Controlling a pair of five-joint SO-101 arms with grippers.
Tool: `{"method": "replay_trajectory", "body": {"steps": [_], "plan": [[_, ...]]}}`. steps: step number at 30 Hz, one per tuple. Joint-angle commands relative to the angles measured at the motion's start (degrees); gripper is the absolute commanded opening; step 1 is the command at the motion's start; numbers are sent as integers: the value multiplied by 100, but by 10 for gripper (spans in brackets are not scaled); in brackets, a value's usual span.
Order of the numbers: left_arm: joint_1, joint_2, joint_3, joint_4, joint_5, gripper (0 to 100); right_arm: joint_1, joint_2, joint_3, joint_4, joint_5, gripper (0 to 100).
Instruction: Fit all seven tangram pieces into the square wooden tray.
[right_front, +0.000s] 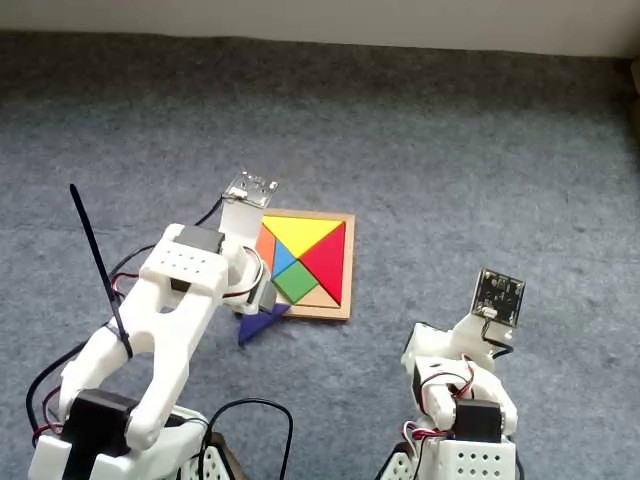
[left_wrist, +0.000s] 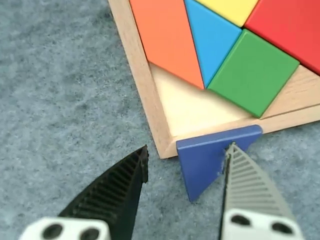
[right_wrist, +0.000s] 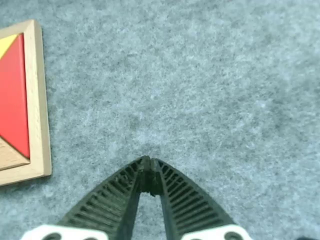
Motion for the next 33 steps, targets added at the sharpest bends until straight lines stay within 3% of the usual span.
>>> {"method": "replay_trajectory", "body": {"steps": [1, 5, 12, 19, 25, 33], "plan": [[-136, -101, 127, 9, 53, 241, 66, -75, 822, -101, 53, 4], [-259, 233, 110, -246, 62, 241, 66, -75, 822, -101, 53, 4], [-426, 1578, -980, -193, 62, 242, 66, -75, 822, -101, 53, 4], [-391, 1692, -1631, -167, 220, 242, 66, -75, 822, -110, 53, 4], [-418, 831, -2105, 686, 536, 241, 66, -75, 822, -110, 53, 4], [-391, -892, -1473, 1152, 536, 241, 66, -75, 822, -110, 53, 4]]}}
